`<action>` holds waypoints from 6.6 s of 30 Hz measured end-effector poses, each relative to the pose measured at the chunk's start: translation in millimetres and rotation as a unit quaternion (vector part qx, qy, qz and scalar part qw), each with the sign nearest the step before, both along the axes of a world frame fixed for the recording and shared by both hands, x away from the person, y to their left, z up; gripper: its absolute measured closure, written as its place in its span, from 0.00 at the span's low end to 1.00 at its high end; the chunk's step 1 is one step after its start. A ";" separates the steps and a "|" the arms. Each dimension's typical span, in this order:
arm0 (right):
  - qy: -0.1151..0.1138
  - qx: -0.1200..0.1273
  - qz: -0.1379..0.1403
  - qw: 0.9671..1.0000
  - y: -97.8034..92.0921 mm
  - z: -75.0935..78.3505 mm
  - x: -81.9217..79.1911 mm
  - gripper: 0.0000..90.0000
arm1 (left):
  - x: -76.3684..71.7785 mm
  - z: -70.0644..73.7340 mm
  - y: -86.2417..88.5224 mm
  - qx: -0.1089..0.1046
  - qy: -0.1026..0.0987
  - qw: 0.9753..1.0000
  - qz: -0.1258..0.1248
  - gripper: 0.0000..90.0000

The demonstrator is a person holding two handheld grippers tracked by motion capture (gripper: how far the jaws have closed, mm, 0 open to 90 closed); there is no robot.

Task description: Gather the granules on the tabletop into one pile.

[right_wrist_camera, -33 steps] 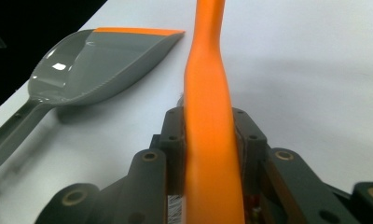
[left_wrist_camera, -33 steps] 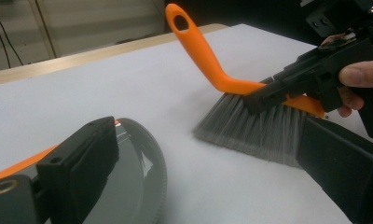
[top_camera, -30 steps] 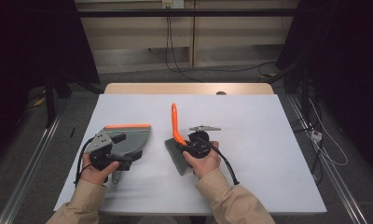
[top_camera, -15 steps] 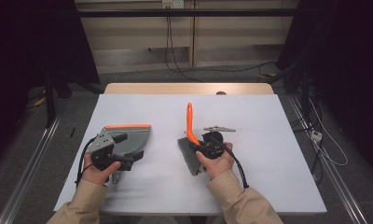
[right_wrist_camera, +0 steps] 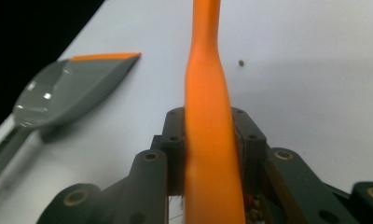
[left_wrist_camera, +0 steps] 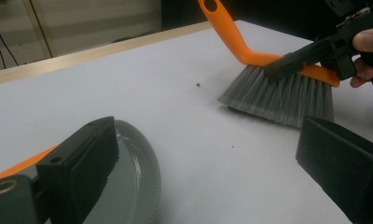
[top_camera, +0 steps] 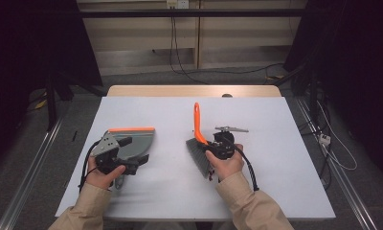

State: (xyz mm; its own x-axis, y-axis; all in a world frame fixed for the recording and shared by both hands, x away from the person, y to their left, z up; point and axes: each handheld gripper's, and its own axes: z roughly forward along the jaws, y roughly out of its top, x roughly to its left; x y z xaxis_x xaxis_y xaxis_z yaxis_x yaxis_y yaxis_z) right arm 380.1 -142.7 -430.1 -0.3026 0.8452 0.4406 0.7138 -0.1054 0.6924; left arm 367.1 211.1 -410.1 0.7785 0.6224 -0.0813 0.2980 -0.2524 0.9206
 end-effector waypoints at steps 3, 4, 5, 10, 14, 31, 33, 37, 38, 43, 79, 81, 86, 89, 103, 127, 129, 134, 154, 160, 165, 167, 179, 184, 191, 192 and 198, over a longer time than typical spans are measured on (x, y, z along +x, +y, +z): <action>-0.004 0.025 -0.001 1.000 -2.8 6.4 3.4 0.79 | 0.5 -0.2 0.2 -0.002 0.000 1.000 0.001 0.06; -0.005 0.028 -0.001 1.000 -3.5 8.6 4.5 0.79 | 0.7 -0.2 0.3 -0.002 0.000 1.000 0.001 0.06; -0.010 0.032 0.003 0.999 -4.8 10.2 6.1 0.79 | 0.7 -0.2 0.4 -0.003 0.001 1.000 0.000 0.06; -0.049 0.017 0.022 0.998 -13.7 20.4 18.3 0.79 | 0.6 0.0 0.9 -0.003 0.001 1.000 0.000 0.06; -0.091 -0.036 0.050 0.994 -22.6 26.0 32.2 0.79 | 1.2 -0.7 1.0 -0.004 0.004 1.000 0.001 0.06; -0.197 -0.164 0.188 0.948 -32.6 3.9 100.8 0.79 | 2.3 -1.3 1.9 -0.004 0.010 1.000 0.005 0.06; -0.200 -0.190 0.203 0.940 -28.9 1.7 107.4 0.79 | 2.6 -1.3 2.2 -0.005 0.010 1.000 0.006 0.06; -0.203 -0.195 0.232 0.931 -21.4 -3.0 115.0 0.79 | 2.9 -1.2 3.9 -0.002 0.010 1.000 0.009 0.06; -0.203 -0.195 0.240 0.929 -19.4 -3.2 114.9 0.79 | 2.9 -1.3 4.4 -0.001 0.010 1.000 0.011 0.06; -0.207 -0.207 0.299 0.908 -11.0 -3.1 106.8 0.79 | 2.3 -1.3 5.2 -0.003 0.012 1.000 0.015 0.06; -0.171 -0.186 0.348 0.903 -22.1 6.2 72.2 0.77 | 2.0 -2.2 0.9 -0.003 0.012 1.000 0.008 0.06; -0.161 -0.183 0.341 0.908 -22.0 5.4 73.5 0.77 | 2.2 -2.3 0.9 -0.002 0.013 1.000 0.008 0.06; -0.147 -0.190 0.316 0.918 -33.0 9.6 73.2 0.74 | 2.4 -2.8 0.4 0.000 0.013 1.000 0.007 0.06; -0.133 -0.189 0.313 0.921 -40.8 11.3 71.9 0.78 | 2.8 -3.4 -0.6 0.001 0.014 1.000 0.005 0.06; -0.203 -0.177 0.362 0.893 -14.6 10.9 92.1 0.79 | 3.3 -2.6 1.7 -0.001 0.013 1.000 0.013 0.06; -0.210 -0.172 0.481 0.834 -12.4 7.3 67.1 0.79 | 3.5 -2.3 4.6 -0.004 0.014 1.000 0.021 0.06; -0.210 -0.174 0.483 0.832 -13.6 7.6 63.9 0.79 | 3.5 -2.2 4.2 -0.003 0.013 1.000 0.020 0.06; -0.210 -0.174 0.482 0.832 -16.4 8.5 59.8 0.79 | 3.3 -2.1 4.0 -0.003 0.013 1.000 0.020 0.06; -0.214 -0.066 0.363 0.905 -33.7 26.4 57.1 0.79 | 3.9 -3.2 2.3 -0.001 0.014 1.000 0.017 0.06; -0.194 -0.028 0.381 0.904 -31.2 26.1 22.7 0.79 | 3.2 -2.5 2.8 -0.004 0.013 1.000 0.017 0.06; -0.162 0.010 0.391 0.906 -30.8 10.9 -2.5 0.79 | 3.2 -2.4 2.4 0.000 0.012 1.000 0.016 0.06; -0.156 0.023 0.393 0.906 -30.5 7.3 -9.7 0.79 | 3.1 -2.4 2.2 0.001 0.012 1.000 0.015 0.06; -0.128 0.017 0.400 0.907 -33.1 -11.2 -5.4 0.79 | 2.8 -3.0 0.7 0.000 0.013 1.000 0.016 0.06; -0.132 0.005 0.404 0.905 -28.5 -11.1 10.7 0.79 | 3.1 -3.0 1.3 -0.001 0.013 1.000 0.016 0.06; -0.132 0.001 0.399 0.907 -28.4 -11.0 26.1 0.79 | 3.4 -2.9 1.9 0.001 0.013 1.000 0.015 0.06; -0.133 0.001 0.396 0.909 -27.8 -10.8 27.1 0.79 | 3.4 -3.1 1.8 0.001 0.014 1.000 0.015 0.06; -0.138 0.011 0.392 0.910 -22.5 -7.6 30.8 0.79 | 3.1 -2.8 1.8 0.000 0.012 1.000 0.014 0.06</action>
